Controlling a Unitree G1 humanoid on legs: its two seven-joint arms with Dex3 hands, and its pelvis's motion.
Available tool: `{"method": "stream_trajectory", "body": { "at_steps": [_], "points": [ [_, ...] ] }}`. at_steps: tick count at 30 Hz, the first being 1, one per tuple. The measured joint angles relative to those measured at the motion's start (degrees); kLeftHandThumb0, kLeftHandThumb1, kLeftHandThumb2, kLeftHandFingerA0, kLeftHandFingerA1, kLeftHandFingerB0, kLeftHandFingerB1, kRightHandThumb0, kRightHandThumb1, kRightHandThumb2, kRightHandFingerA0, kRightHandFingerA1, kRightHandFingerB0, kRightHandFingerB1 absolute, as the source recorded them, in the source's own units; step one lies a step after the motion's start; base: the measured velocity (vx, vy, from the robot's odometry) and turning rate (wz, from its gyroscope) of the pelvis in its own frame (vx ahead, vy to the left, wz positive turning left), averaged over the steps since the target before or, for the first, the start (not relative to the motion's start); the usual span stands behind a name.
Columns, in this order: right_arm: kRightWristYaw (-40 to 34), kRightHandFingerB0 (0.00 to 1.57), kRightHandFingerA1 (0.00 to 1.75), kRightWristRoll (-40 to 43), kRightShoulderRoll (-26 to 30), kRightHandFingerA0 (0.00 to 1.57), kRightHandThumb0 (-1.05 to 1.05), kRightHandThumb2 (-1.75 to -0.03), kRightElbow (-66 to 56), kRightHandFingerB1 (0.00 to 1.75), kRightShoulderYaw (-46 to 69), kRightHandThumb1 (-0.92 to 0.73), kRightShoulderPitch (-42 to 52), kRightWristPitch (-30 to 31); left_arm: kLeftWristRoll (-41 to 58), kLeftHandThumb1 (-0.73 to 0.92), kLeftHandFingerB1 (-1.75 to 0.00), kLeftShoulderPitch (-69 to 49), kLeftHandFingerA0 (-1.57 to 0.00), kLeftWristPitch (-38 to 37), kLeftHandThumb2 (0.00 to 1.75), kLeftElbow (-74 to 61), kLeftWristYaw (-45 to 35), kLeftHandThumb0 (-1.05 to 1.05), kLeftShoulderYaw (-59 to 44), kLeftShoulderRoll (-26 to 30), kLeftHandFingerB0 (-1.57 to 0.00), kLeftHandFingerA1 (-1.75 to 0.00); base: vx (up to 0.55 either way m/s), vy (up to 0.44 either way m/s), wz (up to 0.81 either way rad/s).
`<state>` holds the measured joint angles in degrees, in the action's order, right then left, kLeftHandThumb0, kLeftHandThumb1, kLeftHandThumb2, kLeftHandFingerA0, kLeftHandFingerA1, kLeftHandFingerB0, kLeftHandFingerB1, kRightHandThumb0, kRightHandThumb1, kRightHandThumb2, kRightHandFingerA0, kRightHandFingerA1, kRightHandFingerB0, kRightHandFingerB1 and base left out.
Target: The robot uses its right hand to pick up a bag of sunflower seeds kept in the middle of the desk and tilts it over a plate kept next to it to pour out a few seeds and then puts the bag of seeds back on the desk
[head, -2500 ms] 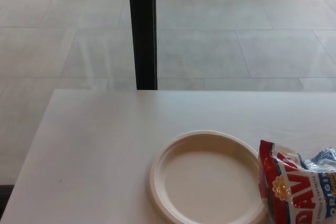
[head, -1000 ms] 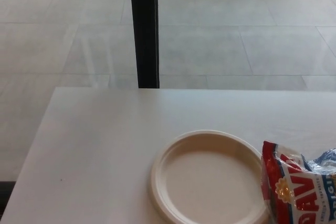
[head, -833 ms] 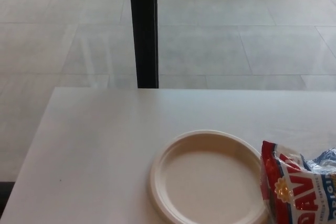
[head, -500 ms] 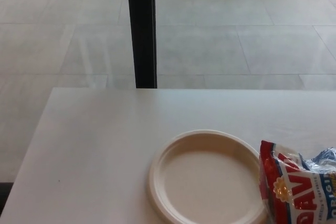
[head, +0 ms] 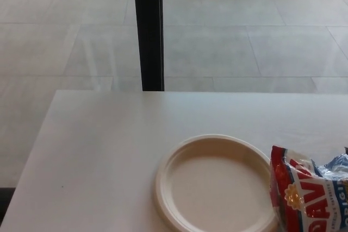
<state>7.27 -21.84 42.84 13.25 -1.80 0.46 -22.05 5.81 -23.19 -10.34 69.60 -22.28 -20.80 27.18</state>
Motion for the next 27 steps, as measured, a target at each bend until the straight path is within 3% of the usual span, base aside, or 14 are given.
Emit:
{"method": "stream_trajectory", "body": {
  "at_steps": [5,7,8,9,10,16,17,18,19,22,24,25,26,27],
  "points": [
    [-0.7,0.03,0.07,-3.4,0.2,0.0,-0.56,-0.67,0.1,0.06,-1.8,-0.43,-0.4,0.0,0.1,0.69,-0.53,0.3,-0.39,0.1,0.69,0.4,0.0,-0.51,-0.2,0.0,-0.22,-0.73,0.0,0.0,0.0],
    [-1.0,0.0,0.21,-5.0,0.2,0.0,-0.55,-0.68,0.1,0.1,-2.6,-0.32,-0.3,-0.2,0.1,0.6,-0.55,0.4,-0.28,0.1,0.88,0.3,-0.1,-0.56,-0.2,0.0,-0.2,-0.64,0.0,0.0,0.0],
    [-1.1,0.0,0.22,-5.5,0.2,0.0,-0.56,-0.69,0.1,0.1,-3.0,-0.32,-0.2,-0.2,0.1,0.7,-0.51,0.4,-0.3,0.2,0.66,0.2,-0.1,-0.55,-0.2,0.0,-0.22,-0.63,0.0,0.0,0.0],
    [-1.3,0.01,0.02,-6.1,0.2,0.0,-0.56,-0.66,0.2,0.05,-3.5,-0.45,-0.2,-0.3,0.1,0.59,-0.56,0.4,-0.29,0.3,0.89,0.1,0.1,-0.57,-0.1,0.0,-0.19,-0.65,0.0,0.0,0.0],
    [-1.5,0.06,0.01,-6.7,0.2,0.0,-0.53,-0.66,0.3,0.06,-3.8,-0.45,-0.2,-0.4,0.1,0.68,-0.52,0.4,-0.32,0.3,0.69,0.1,0.1,-0.56,0.0,0.0,-0.2,-0.68,0.0,0.0,0.0],
    [-2.5,0.02,0.04,-9.4,0.2,0.0,-0.49,-0.65,1.4,0.06,-5.5,-0.43,-1.0,-0.7,0.1,0.71,-0.52,0.2,-0.35,0.4,0.67,-0.2,-0.1,-0.55,0.0,0.1,-0.22,-0.67,0.0,0.0,0.0],
    [-2.7,0.06,0.02,-9.7,0.2,0.0,-0.48,-0.64,1.8,0.05,-5.8,-0.42,-1.3,-0.7,0.1,0.61,-0.55,0.1,-0.3,0.4,0.9,-0.3,-0.1,-0.58,0.1,0.1,-0.2,-0.65,0.0,0.0,0.0],
    [-2.8,0.0,0.06,-10.0,0.1,0.0,-0.47,-0.66,2.4,0.08,-6.2,-0.43,-1.9,-0.7,0.1,0.71,-0.53,0.1,-0.51,0.4,0.68,-0.3,0.0,-0.54,0.2,0.1,-0.22,-0.93,0.0,0.0,0.0],
    [-2.9,0.03,0.07,-10.3,0.0,0.0,-0.47,-0.64,3.0,0.05,-6.6,-0.4,-2.5,-0.7,0.1,0.71,-0.51,0.1,-0.37,0.4,0.68,-0.4,0.0,-0.54,0.2,0.1,-0.2,-0.81,0.0,0.0,0.0],
    [-3.3,0.1,0.0,-11.0,-0.1,0.0,-0.46,-0.62,4.3,0.0,-7.2,-0.41,-3.8,-0.6,0.1,0.71,-0.54,0.1,-0.46,0.4,0.68,-0.5,-0.1,-0.52,0.1,0.1,-0.25,-0.81,0.0,0.0,0.0],
    [-3.4,0.12,0.0,-11.5,-0.2,0.0,-0.46,-0.63,4.6,0.02,-7.5,-0.43,-4.3,-0.6,0.2,0.71,-0.53,0.1,-0.35,0.4,0.68,-0.5,-0.1,-0.51,0.0,0.1,-0.23,-0.7,0.0,0.0,0.0],
    [-3.4,0.0,0.32,-11.6,-0.3,0.0,-0.47,-0.7,4.6,0.17,-7.6,-0.28,-4.5,-0.4,0.2,0.72,-0.5,0.1,-0.32,0.6,0.67,-0.5,-0.1,-0.52,-0.1,0.1,-0.18,-0.65,0.0,0.0,0.0],
    [-3.4,0.0,0.32,-11.6,-0.3,0.0,-0.47,-0.7,4.6,0.17,-7.7,-0.28,-4.8,-0.4,0.2,0.72,-0.5,0.1,-0.32,0.6,0.67,-0.5,-0.1,-0.52,-0.1,0.1,-0.18,-0.65,0.0,0.0,0.0],
    [-3.4,0.01,0.09,-11.7,-0.4,0.0,-0.47,-0.67,4.6,0.11,-7.7,-0.43,-5.1,-0.3,0.2,0.7,-0.52,0.2,-0.35,0.8,0.68,-0.5,0.0,-0.55,-0.1,0.1,-0.2,-0.68,0.0,0.0,0.0]
  ]
}}
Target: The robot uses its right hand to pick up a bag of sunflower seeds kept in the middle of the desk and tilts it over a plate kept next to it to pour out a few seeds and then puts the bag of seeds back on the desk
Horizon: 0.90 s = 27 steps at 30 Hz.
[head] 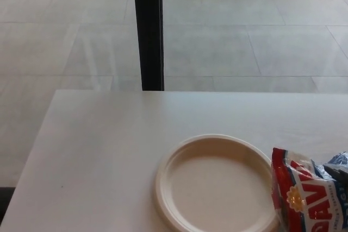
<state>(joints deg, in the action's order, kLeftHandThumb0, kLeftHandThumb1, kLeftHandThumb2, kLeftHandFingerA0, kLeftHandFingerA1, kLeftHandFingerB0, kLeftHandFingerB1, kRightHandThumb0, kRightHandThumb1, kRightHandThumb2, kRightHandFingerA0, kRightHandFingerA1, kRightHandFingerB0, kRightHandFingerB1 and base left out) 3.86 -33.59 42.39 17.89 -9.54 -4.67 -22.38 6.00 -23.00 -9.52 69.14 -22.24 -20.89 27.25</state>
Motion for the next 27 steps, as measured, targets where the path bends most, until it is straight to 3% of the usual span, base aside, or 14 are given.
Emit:
{"method": "stream_trajectory", "body": {
  "at_steps": [1,2,3,4,5,6,7,13,17,18,20,23,25,27],
  "points": [
    [-0.1,0.0,0.29,-0.1,-0.1,0.0,-0.48,-0.68,0.1,0.16,-0.1,-0.26,-0.4,0.1,0.0,0.68,-0.56,0.1,-0.38,0.2,0.71,0.0,0.1,-0.53,0.0,0.0,-0.23,-0.74,0.0,0.0,0.0],
    [-0.1,0.0,0.29,-0.2,-0.3,0.0,-0.48,-0.68,0.1,0.16,-0.2,-0.26,-0.6,0.1,0.0,0.68,-0.56,0.1,-0.38,0.3,0.71,0.0,0.2,-0.53,0.0,0.0,-0.23,-0.74,0.0,0.0,0.0],
    [-0.2,0.07,0.06,-0.3,-0.4,0.0,-0.46,-0.65,0.1,0.1,-0.2,-0.43,-0.7,0.2,0.0,0.68,-0.55,0.1,-0.35,0.3,0.71,0.0,0.3,-0.54,-0.1,0.0,-0.21,-0.72,0.0,0.0,0.0],
    [-0.2,0.03,0.13,-0.4,-0.6,0.0,-0.46,-0.68,0.0,0.12,-0.2,-0.42,-0.8,0.3,0.0,0.68,-0.55,0.1,-0.48,0.3,0.71,-0.1,0.3,-0.55,-0.2,0.0,-0.21,-0.93,0.0,0.0,0.0],
    [-0.2,0.0,0.09,-0.4,-0.7,0.0,-0.41,-0.54,0.1,0.24,-0.2,-0.47,-1.0,0.3,0.0,0.7,-0.56,0.1,-0.43,0.3,0.7,-0.1,0.3,-0.57,-0.2,0.0,-0.24,-0.85,0.0,0.0,0.0],
    [-0.3,0.0,0.09,-0.6,-0.8,0.0,-0.41,-0.54,0.1,0.24,-0.3,-0.47,-1.1,0.4,0.0,0.7,-0.56,0.1,-0.43,0.3,0.7,-0.2,0.4,-0.57,-0.1,0.0,-0.24,-0.85,0.0,0.0,0.0],
    [-0.5,0.07,0.12,-0.7,-0.9,0.0,-0.43,-0.67,0.2,0.12,-0.3,-0.42,-1.3,0.3,-0.1,0.71,-0.53,0.1,-0.41,0.3,0.69,-0.3,0.6,-0.55,0.1,0.0,-0.21,-0.73,0.0,0.0,0.0],
    [-1.9,0.03,0.11,-1.6,-1.3,0.0,-0.42,-0.66,2.0,0.13,-1.1,-0.41,-1.9,0.0,0.0,0.71,-0.52,0.0,-0.45,0.3,0.69,-0.7,1.3,-0.55,0.0,-0.1,-0.19,-0.8,0.0,0.0,0.0],
    [-2.8,0.03,0.15,-2.6,-1.3,0.0,-0.42,-0.66,3.4,0.16,-1.7,-0.4,-2.2,-0.1,0.2,0.7,-0.51,0.0,-0.33,0.5,0.7,-0.9,1.4,-0.53,-0.4,-0.2,-0.17,-0.68,0.0,0.0,0.0],
    [-3.1,0.08,0.09,-2.8,-1.3,0.0,-0.4,-0.64,4.2,0.11,-1.9,-0.41,-2.4,-0.3,0.4,0.73,-0.49,0.0,-0.38,0.6,0.69,-0.9,1.4,-0.53,-0.6,-0.3,-0.16,-0.74,0.0,0.0,0.0],
    [-3.7,0.03,0.14,-3.3,-1.3,0.0,-0.4,-0.66,5.9,0.15,-2.4,-0.4,-2.6,-0.5,0.5,0.75,-0.49,0.0,-0.39,0.7,0.68,-0.9,1.5,-0.5,-0.7,-0.4,-0.16,-0.76,0.0,0.0,0.0],
    [-4.7,0.03,0.11,-3.7,-1.3,0.0,-0.39,-0.65,8.6,0.13,-3.0,-0.41,-3.5,-0.7,0.5,0.72,-0.51,0.2,-0.54,0.8,0.69,-0.7,1.9,-0.53,-0.2,-0.5,-0.18,-0.95,0.0,0.0,0.0],
    [-5.3,0.04,0.15,-4.1,-1.3,0.0,-0.36,-0.65,10.2,0.12,-3.4,-0.4,-4.6,-0.7,0.5,0.73,-0.5,0.2,-0.4,0.8,0.69,-0.7,2.3,-0.51,0.0,-0.6,-0.15,-0.79,0.0,0.0,0.0],
    [-5.6,0.04,0.15,-4.3,-1.4,0.0,-0.36,-0.65,11.7,0.12,-3.7,-0.4,-5.6,-0.5,0.7,0.73,-0.5,0.3,-0.4,0.8,0.69,-0.7,2.4,-0.51,-0.2,-0.7,-0.15,-0.79,0.0,0.0,0.0]
  ]
}}
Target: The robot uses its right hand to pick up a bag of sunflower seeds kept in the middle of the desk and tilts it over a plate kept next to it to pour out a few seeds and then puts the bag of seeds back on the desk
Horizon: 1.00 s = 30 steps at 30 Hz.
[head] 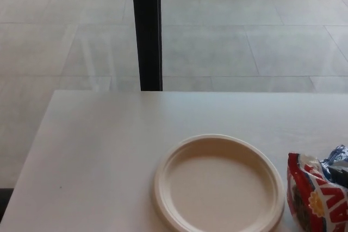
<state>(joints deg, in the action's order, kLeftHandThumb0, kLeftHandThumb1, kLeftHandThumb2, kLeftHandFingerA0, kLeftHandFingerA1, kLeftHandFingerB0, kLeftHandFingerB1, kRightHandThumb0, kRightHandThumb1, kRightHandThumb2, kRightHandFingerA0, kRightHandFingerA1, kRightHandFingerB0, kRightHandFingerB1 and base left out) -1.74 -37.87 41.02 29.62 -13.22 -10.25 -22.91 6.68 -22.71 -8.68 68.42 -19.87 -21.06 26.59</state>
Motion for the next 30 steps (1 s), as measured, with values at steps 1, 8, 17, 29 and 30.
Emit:
{"method": "stream_trajectory", "body": {
  "at_steps": [1,8,17,29,30],
  "points": [
    [-0.1,0.03,0.13,-0.1,0.0,0.0,-0.35,-0.66,0.7,0.12,-0.1,-0.4,-0.5,0.1,0.1,0.72,-0.51,0.0,-0.35,0.0,0.69,0.1,0.0,-0.46,-0.1,-0.1,-0.18,-0.71,0.0,0.0,0.0],
    [-0.5,0.01,0.62,0.3,-0.9,0.21,-0.21,-0.76,6.6,0.19,-0.1,-0.51,-3.9,0.0,0.2,0.75,-0.57,-0.3,-0.58,-0.4,0.71,0.5,0.3,-0.5,1.0,-0.2,-0.3,-1.0,0.0,0.0,0.0],
    [-1.2,0.03,0.76,2.3,-2.8,0.54,-0.12,-0.92,9.0,0.5,-0.5,-0.43,-5.8,-5.2,0.3,0.73,-0.55,-1.4,-0.49,-1.6,0.71,-0.4,0.5,-0.5,1.7,-0.2,-0.27,-0.83,0.0,0.0,0.0],
    [-2.7,0.9,1.51,3.5,-4.4,1.0,-0.06,-0.97,7.9,0.91,-1.0,-0.54,-6.1,-11.0,0.3,0.75,-0.52,0.1,-0.38,-2.1,0.72,0.9,0.7,-0.44,1.3,-0.2,-0.21,-0.7,0.0,0.0,0.0],
    [-3.2,0.93,1.48,3.4,-4.4,1.07,-0.06,-1.04,8.0,0.94,-1.1,-0.52,-6.2,-11.4,0.3,0.73,-0.53,0.2,-0.37,-2.1,0.73,0.9,0.7,-0.45,1.3,-0.2,-0.21,-0.71,0.0,0.0,0.0]
  ]
}}
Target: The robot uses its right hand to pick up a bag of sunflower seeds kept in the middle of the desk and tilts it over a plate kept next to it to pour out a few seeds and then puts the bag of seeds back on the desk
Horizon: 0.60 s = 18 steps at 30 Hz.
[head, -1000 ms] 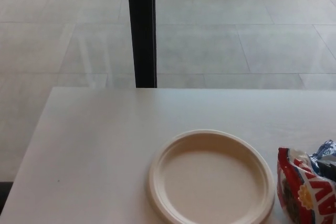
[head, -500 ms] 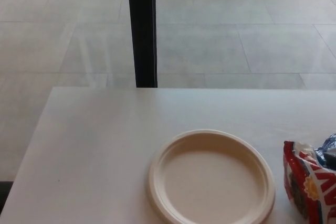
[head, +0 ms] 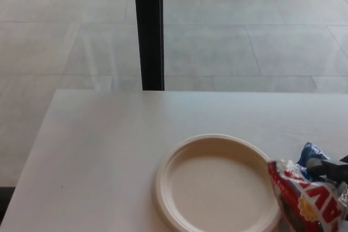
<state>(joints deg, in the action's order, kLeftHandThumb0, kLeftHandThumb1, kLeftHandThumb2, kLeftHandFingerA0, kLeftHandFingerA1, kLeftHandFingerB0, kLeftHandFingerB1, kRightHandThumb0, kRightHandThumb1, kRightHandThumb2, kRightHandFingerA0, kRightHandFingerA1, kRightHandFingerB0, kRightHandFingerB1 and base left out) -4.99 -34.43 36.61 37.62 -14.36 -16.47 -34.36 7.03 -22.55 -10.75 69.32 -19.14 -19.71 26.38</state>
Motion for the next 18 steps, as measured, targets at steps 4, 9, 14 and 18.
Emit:
{"method": "stream_trajectory", "body": {
  "at_steps": [4,9,14,18],
  "points": [
    [-1.8,0.89,1.38,-0.1,0.0,1.12,-0.13,-0.95,0.6,0.9,-0.4,-0.43,-0.4,-1.2,0.1,0.71,-0.54,0.3,-0.34,0.0,0.73,0.1,-0.1,-0.46,-0.5,0.0,-0.23,-0.69,0.0,0.0,0.0],
    [-5.2,0.89,1.26,-1.6,0.1,1.18,-0.24,-0.92,0.8,0.88,-0.9,-0.36,-0.4,-1.4,0.1,0.74,-0.54,0.2,-0.37,0.0,0.72,0.1,-0.1,-0.48,-0.7,0.0,-0.24,-0.69,0.0,0.0,0.0],
    [-9.7,0.93,1.43,-4.0,0.1,1.15,-0.23,-0.86,0.4,0.88,-1.2,-0.38,-0.1,-0.8,0.0,0.73,-0.54,0.1,-0.4,0.0,0.72,-0.2,-0.1,-0.48,-0.3,0.0,-0.26,-0.7,0.0,0.0,0.0],
    [-12.3,0.95,1.49,-5.3,0.1,1.14,-0.22,-0.92,0.3,0.92,-1.3,-0.36,0.3,-0.5,-0.1,0.74,-0.53,0.1,-0.36,0.0,0.71,-0.3,0.2,-0.48,0.4,0.1,-0.22,-0.68,0.0,0.0,0.0]
  ]
}}
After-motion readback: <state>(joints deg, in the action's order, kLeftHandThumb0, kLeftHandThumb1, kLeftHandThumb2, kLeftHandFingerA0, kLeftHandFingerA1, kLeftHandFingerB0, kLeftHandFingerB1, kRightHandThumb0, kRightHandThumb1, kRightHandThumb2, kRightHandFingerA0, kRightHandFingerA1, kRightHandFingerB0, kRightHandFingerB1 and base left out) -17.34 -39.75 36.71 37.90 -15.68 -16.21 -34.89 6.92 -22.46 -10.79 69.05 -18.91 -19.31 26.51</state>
